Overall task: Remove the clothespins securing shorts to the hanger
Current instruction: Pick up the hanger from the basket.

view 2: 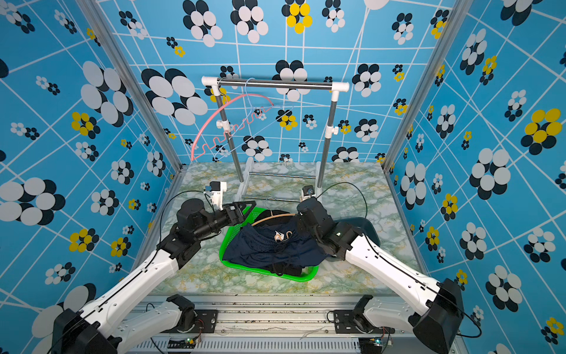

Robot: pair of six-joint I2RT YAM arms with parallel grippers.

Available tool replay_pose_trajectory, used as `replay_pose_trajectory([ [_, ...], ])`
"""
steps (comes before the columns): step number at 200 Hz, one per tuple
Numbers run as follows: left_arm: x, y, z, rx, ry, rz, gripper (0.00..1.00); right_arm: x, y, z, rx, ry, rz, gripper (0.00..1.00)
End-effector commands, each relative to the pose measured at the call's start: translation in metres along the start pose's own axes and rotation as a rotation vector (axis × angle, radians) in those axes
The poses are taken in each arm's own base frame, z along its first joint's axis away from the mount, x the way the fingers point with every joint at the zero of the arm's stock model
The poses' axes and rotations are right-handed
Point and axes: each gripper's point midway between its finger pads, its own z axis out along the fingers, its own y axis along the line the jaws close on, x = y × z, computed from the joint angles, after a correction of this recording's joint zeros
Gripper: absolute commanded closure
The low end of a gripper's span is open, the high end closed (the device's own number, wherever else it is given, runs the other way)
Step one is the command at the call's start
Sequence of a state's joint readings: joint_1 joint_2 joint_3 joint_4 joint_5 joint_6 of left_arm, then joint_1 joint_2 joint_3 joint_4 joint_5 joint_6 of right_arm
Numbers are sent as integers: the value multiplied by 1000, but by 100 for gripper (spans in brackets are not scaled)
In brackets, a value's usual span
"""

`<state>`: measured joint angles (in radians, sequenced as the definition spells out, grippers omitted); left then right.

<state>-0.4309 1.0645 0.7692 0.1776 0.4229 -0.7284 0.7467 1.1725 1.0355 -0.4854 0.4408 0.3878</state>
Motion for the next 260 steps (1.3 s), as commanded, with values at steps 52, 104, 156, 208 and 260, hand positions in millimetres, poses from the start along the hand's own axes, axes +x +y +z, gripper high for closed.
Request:
replay_pose_trajectory([
  [52,8,29,43,11,156,2,16,84,-118,5,250,221,293,100],
  [104,18,49,74,38,235,-47,16,113,-145,23,269,270,409,100],
  [156,30,66,101,69,288,-111,15,128,-155,39,270,291,476,98],
  [208,34,58,116,162,310,-150,25,139,-157,51,272,311,499,93],
  [260,30,35,113,228,315,-116,45,145,-155,60,258,317,523,85],
])
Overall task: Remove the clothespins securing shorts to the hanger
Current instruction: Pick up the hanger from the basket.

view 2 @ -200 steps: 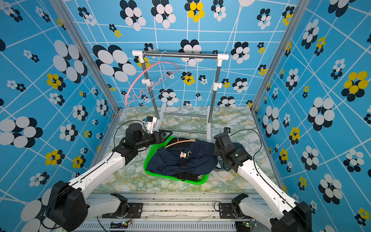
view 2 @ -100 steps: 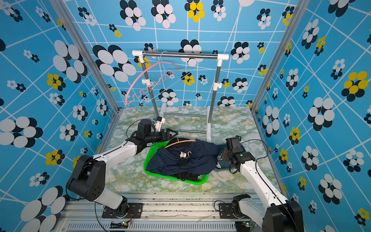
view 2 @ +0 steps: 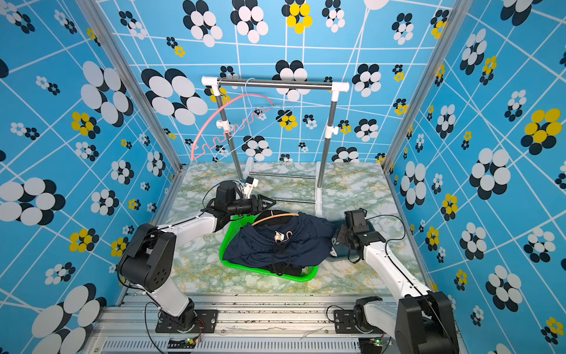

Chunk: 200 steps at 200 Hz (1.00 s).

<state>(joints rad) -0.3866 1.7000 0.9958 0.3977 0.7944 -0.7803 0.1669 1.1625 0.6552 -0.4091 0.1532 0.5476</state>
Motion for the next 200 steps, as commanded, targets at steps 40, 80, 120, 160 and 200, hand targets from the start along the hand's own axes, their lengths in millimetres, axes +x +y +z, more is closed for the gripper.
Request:
replay_pose_trajectory([
  [40,-4,-51,-10,92,17,133,51,7,-1,12,-10,22,28,82],
  [80,23,-66,-14,95,113,203,44,6,3,15,-27,20,29,82],
  [120,48,-81,-17,139,197,259,36,4,7,14,-48,10,29,82],
  [160,68,-81,-21,134,279,307,33,1,11,13,-73,3,32,82],
  [200,80,-78,-27,125,333,343,33,0,13,12,-83,-4,34,82],
])
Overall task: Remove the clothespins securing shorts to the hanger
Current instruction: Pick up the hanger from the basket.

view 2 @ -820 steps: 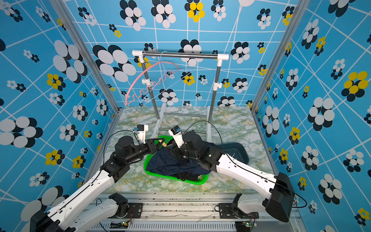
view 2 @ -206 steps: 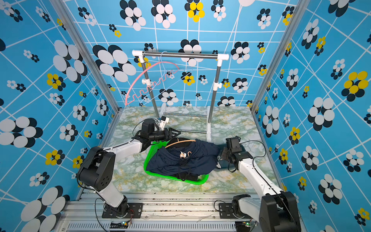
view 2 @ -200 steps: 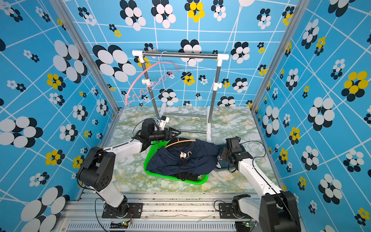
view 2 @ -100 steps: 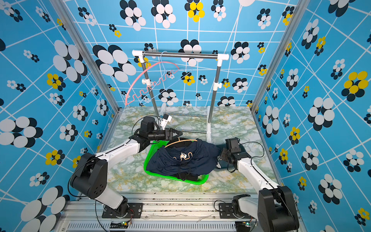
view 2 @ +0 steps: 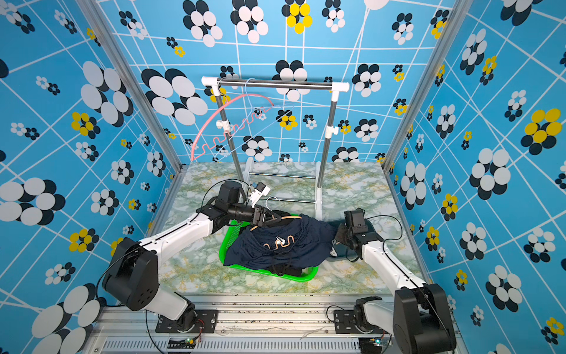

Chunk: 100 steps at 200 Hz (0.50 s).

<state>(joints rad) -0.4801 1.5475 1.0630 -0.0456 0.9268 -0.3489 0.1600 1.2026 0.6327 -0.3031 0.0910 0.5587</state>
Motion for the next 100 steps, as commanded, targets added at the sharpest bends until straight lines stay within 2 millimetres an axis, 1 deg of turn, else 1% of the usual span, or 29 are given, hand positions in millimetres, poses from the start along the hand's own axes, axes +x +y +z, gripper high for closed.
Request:
replay_pose_trajectory([
  [1,12,-21,-6,42,64,58,33,2,-1,0,-12,0,12,82],
  [34,18,-11,-6,11,112,63,35,1,-1,0,-8,-4,13,82],
  [46,21,-8,-5,4,128,62,37,0,-2,-1,-5,-6,14,82],
  [72,21,-9,-4,19,141,56,48,1,-5,-3,9,-13,12,82],
  [80,21,-10,-3,25,142,55,55,1,-6,-3,14,-13,11,82],
  [84,21,-10,-4,27,142,56,56,1,-7,-4,15,-14,9,82],
  [86,21,-10,-4,28,141,57,60,0,-7,-4,17,-16,9,82],
  [88,21,-11,-4,27,141,58,62,-1,-6,-4,16,-18,9,82],
  [100,21,-12,-5,29,140,63,69,0,-7,-4,21,-18,6,82],
])
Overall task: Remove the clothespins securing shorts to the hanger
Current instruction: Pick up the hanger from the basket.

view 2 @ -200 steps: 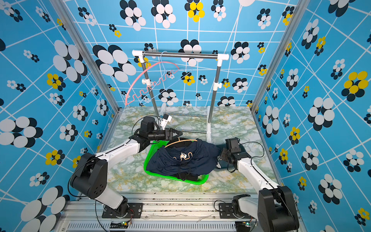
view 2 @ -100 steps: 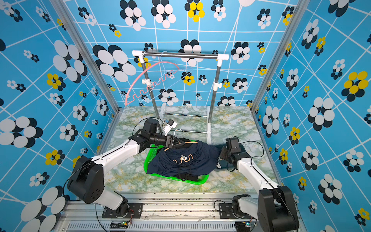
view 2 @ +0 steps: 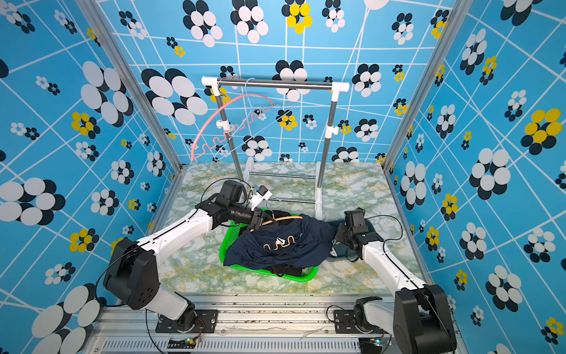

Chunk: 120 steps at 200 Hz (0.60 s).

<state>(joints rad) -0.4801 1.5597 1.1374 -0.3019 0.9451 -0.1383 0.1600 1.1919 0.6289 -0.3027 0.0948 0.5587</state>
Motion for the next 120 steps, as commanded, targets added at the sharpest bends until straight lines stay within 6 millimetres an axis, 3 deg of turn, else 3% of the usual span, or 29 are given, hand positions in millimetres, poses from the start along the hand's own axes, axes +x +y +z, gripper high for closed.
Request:
replay_pose_trajectory([
  [1,2,-10,-1,39,23,13,69,1,-7,-3,22,-9,5,82],
  [17,1,-12,-3,35,22,22,71,1,-7,-3,24,-9,4,81],
  [78,-8,-23,-18,-30,-23,126,100,7,-12,-2,34,-1,13,78],
  [120,-22,-42,-45,-131,-121,328,100,6,-16,-6,53,-6,8,73],
])
